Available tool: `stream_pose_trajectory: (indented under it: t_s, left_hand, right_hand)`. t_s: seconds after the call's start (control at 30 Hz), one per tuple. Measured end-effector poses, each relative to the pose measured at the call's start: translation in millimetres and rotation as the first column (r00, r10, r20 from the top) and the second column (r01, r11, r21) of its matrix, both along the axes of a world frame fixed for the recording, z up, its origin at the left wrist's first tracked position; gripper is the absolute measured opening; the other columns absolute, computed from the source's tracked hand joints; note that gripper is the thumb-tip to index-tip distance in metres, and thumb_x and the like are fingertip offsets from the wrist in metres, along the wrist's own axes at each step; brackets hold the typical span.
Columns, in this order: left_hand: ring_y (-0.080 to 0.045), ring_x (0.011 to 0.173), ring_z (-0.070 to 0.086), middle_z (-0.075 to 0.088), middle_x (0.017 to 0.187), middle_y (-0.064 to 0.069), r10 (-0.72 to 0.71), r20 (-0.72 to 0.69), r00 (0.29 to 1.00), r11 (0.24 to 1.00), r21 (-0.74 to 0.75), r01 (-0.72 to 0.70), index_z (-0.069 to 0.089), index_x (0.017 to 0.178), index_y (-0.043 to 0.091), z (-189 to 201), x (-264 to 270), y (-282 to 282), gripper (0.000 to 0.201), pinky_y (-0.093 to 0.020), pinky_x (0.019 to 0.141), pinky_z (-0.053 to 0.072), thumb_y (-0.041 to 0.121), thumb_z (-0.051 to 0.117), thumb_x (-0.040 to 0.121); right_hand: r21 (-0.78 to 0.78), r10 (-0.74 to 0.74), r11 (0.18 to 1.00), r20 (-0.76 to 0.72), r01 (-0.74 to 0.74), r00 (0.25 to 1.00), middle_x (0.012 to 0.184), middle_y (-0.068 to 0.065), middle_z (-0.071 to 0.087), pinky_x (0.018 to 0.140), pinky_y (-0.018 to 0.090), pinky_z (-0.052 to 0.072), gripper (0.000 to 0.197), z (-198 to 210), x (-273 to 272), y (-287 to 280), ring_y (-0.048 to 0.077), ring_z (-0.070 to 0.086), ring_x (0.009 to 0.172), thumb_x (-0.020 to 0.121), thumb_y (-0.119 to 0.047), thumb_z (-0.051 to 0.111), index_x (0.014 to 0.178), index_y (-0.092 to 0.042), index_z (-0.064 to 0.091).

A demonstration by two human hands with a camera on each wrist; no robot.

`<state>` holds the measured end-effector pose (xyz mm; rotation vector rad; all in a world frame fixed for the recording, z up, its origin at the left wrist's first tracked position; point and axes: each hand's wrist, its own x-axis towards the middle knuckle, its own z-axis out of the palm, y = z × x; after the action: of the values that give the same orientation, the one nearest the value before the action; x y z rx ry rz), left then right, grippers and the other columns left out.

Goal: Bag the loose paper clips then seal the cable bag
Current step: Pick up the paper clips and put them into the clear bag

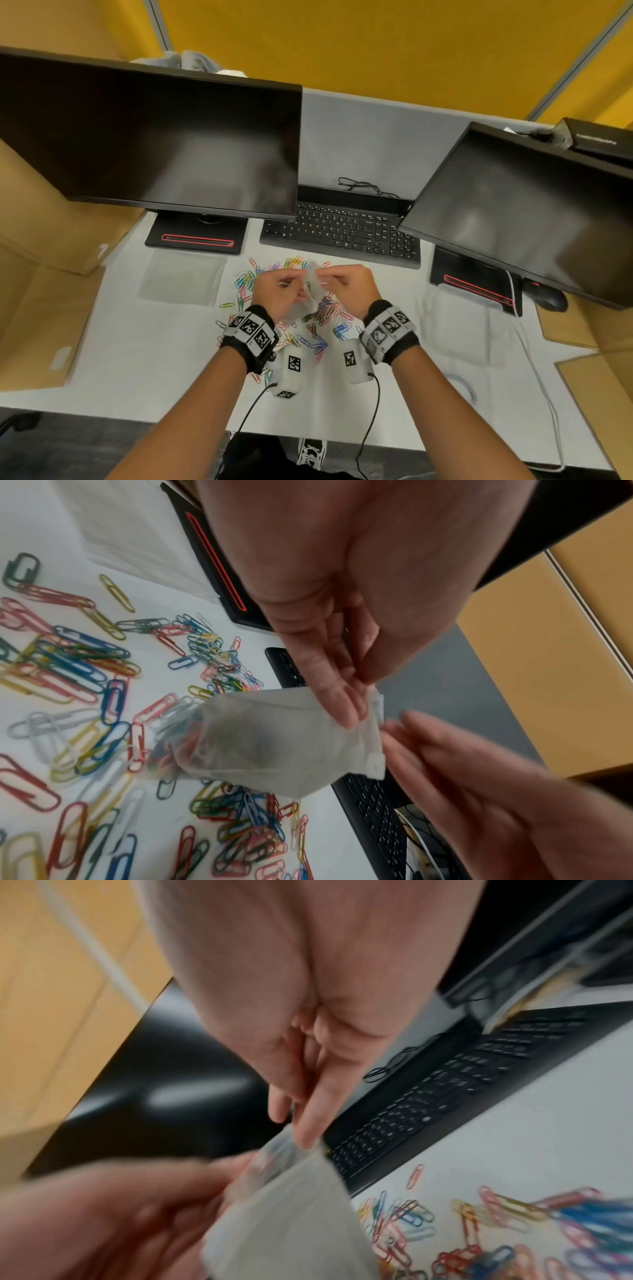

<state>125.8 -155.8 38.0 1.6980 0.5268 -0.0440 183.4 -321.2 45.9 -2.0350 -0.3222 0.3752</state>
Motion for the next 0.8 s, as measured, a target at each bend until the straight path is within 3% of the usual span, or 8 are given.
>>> stream_pose_trajectory:
  t_s: [0.07,0.1,0.2,0.27,0.37,0.53,0.67,0.8]
  left_hand:
    - [-0.027,0.075,0.074,0.075,0.093,-0.006,0.022,-0.010,1.000,0.999,-0.031,-0.022,0.075,0.104,0.012,-1.8,-4.1,6.8,0.018,-0.044,0.073,0.063,0.006,0.066,0.091]
    - [-0.027,0.078,0.074,0.075,0.094,-0.005,0.032,-0.016,0.999,0.999,-0.038,-0.033,0.076,0.101,0.015,-2.7,-6.7,10.3,0.017,-0.045,0.074,0.062,0.007,0.067,0.090]
    - [-0.028,0.089,0.072,0.075,0.100,-0.002,0.060,-0.018,0.998,0.998,-0.031,-0.061,0.078,0.093,0.025,-5.1,-12.0,17.7,0.015,-0.046,0.074,0.062,0.013,0.071,0.088]
    - [-0.028,0.088,0.072,0.074,0.102,-0.005,0.071,-0.009,0.997,0.997,-0.034,-0.071,0.077,0.094,0.023,-6.8,-14.7,20.3,0.015,-0.045,0.071,0.063,0.011,0.070,0.089]
    - [-0.027,0.086,0.073,0.075,0.099,-0.005,0.088,-0.018,0.996,0.995,-0.046,-0.089,0.077,0.089,0.024,-10.3,-19.1,20.8,0.016,-0.046,0.071,0.063,0.009,0.071,0.088]
    - [-0.026,0.084,0.073,0.074,0.100,-0.007,0.069,-0.022,0.997,0.997,-0.030,-0.070,0.077,0.101,0.011,-10.6,-24.3,16.6,0.014,-0.047,0.070,0.063,0.012,0.071,0.088]
    - [-0.026,0.085,0.073,0.072,0.103,-0.009,0.067,-0.010,0.998,0.997,-0.031,-0.068,0.075,0.106,0.008,-5.3,-25.3,12.1,0.018,-0.044,0.069,0.063,0.006,0.068,0.090]
    - [-0.020,0.080,0.072,0.071,0.100,-0.009,0.043,-0.017,0.999,0.998,-0.037,-0.044,0.073,0.107,0.006,-1.8,-24.4,6.2,0.018,-0.042,0.070,0.063,0.005,0.066,0.091]
  right_hand:
    - [0.023,-0.168,0.985,-0.043,0.169,0.985,0.099,0.003,0.074,0.085,0.035,0.058,0.026,-13.4,-0.2,-23.4,0.015,0.070,0.091,0.087,-0.002,0.060,0.097,-0.019,0.076]
    - [-0.111,-0.184,0.977,-0.021,0.181,0.983,0.110,0.004,0.071,0.092,0.032,0.054,0.026,-21.8,-1.3,-37.5,0.017,0.067,0.102,0.087,-0.005,0.063,0.107,-0.019,0.073]
    - [-0.572,-0.024,0.816,-0.180,-0.085,0.983,0.155,0.005,0.030,0.116,0.032,0.026,0.076,-53.2,-18.1,-72.6,0.024,0.029,0.142,0.084,-0.033,0.071,0.148,-0.018,0.032]
    - [-0.590,0.036,0.785,-0.258,-0.187,0.965,0.161,0.001,0.003,0.120,0.037,0.011,0.094,-70.0,-36.6,-77.4,0.025,0.006,0.148,0.083,-0.043,0.068,0.153,-0.024,0.009]
    - [-0.562,0.151,0.797,-0.168,-0.220,0.974,0.161,-0.001,-0.006,0.119,0.039,0.009,0.084,-85.0,-59.6,-63.3,0.028,-0.003,0.148,0.091,-0.037,0.060,0.153,-0.028,0.004]
    - [-0.674,0.308,0.721,0.104,-0.161,0.946,0.156,0.004,0.024,0.112,0.035,0.036,0.055,-94.7,-54.5,-34.7,0.029,0.033,0.135,0.090,-0.009,0.056,0.141,-0.028,0.043]
    - [-0.707,0.369,0.694,0.191,-0.133,0.910,0.133,0.005,0.056,0.095,0.030,0.049,0.047,-103.6,-48.4,-34.9,0.026,0.056,0.112,0.084,0.007,0.055,0.120,-0.021,0.066]
    - [-0.556,0.153,0.831,0.196,-0.019,0.969,0.102,0.007,0.070,0.084,0.023,0.050,0.027,-92.0,-32.2,-42.8,0.023,0.066,0.092,0.087,-0.001,0.061,0.105,-0.015,0.075]
